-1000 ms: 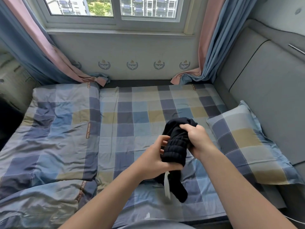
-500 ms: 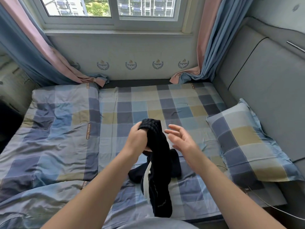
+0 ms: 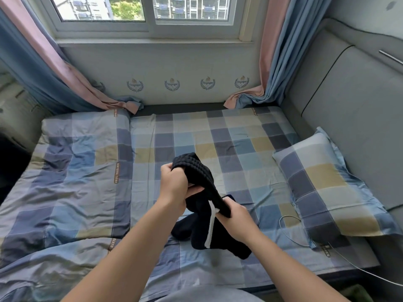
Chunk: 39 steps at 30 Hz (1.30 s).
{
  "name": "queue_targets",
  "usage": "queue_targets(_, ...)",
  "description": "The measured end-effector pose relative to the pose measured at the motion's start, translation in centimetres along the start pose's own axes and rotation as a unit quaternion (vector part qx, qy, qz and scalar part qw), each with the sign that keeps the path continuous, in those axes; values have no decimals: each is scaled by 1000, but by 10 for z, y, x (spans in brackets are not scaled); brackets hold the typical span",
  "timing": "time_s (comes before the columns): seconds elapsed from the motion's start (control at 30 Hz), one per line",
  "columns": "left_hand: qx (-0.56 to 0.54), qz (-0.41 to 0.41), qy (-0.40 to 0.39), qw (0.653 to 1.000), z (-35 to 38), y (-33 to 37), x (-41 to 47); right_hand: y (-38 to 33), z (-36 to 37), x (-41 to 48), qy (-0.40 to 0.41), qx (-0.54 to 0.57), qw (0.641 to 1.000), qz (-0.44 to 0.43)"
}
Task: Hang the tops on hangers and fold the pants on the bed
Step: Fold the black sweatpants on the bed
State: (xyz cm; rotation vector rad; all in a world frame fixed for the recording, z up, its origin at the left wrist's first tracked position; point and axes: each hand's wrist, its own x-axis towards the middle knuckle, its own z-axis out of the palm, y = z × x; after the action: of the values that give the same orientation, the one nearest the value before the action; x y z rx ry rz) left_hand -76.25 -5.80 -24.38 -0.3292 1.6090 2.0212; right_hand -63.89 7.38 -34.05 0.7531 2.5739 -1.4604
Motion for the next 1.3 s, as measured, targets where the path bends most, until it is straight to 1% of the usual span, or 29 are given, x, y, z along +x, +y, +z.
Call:
queue_targets(0.1, 60, 5, 18, 998, -17, -2, 11, 10, -21, 11, -10, -17, 999, 39)
queue_targets(0.17, 153, 14, 16, 988, -31, -5, 20, 11, -40, 14, -21, -9, 999, 46)
queue_targets(0.23, 254, 24, 16, 967, -42, -9, 27, 7, -60, 15, -40, 12, 998, 37)
queue_targets(0.3, 349, 47, 18, 936, -52, -15, 34, -3, -80, 18, -57, 12, 998, 22)
queue_targets(0.37, 463, 65, 8, 884, -58, -22, 37, -15, -95, 22, -59, -4, 998, 7)
queue_targets(0.4, 522, 63, 2, 851, -59, -26, 38, -22, -101, 23, -60, -10, 998, -4)
queue_targets(0.47, 636, 58, -5, 769, -57, -34, 37, -39, -108, 25, -63, -10, 998, -27)
queue_targets(0.5, 678, 71, -7, 732, -55, -37, 36, -48, -108, 26, -68, -2, 997, -37)
queue_targets(0.53, 705, 100, -14, 702, -51, -41, 35, -59, -108, 25, -77, 5, 996, -51)
queue_targets(0.57, 715, 139, -30, 684, -46, -45, 34, -70, -107, 25, -85, 11, 994, -63)
queue_targets(0.6, 712, 179, -54, 677, -40, -50, 33, -80, -106, 26, -91, 12, 993, -75)
queue_targets(0.63, 695, 209, -82, 683, -33, -54, 30, -88, -104, 27, -95, 6, 992, -84)
queue_targets(0.7, 633, 235, -129, 727, -18, -60, 24, -102, -99, 32, -103, -26, 990, -97)
queue_targets(0.73, 605, 241, -137, 746, -12, -64, 21, -107, -96, 34, -109, -48, 987, -105)
queue_targets(0.83, 547, 223, -103, 800, -7, -59, 18, -114, -95, 43, -123, -142, 976, -109)
queue_targets(0.9, 508, 195, -66, 836, -15, -47, 22, -109, -100, 50, -117, -237, 961, -78)
queue_targets(0.93, 495, 184, -50, 848, -19, -40, 25, -102, -103, 54, -113, -274, 954, -52)
queue_targets(0.97, 489, 179, -36, 853, -23, -34, 29, -95, -104, 57, -111, -297, 948, -28)
queue_targets(1.03, 495, 175, -20, 851, -28, -23, 33, -78, -97, 60, -100, -327, 940, -6)
queue_targets(1.07, 497, 173, -13, 850, -29, -20, 35, -71, -91, 61, -81, -349, 934, -6)
queue_targets(1.13, 497, 165, 9, 852, -34, -15, 39, -57, -81, 64, -10, -394, 919, -21)
queue_targets(1.2, 507, 154, 35, 847, -48, -13, 44, -39, -77, 66, 52, -407, 912, -17)
queue_targets(1.3, 531, 135, 75, 833, -80, -13, 57, -10, -83, 64, 84, -395, 914, 26)
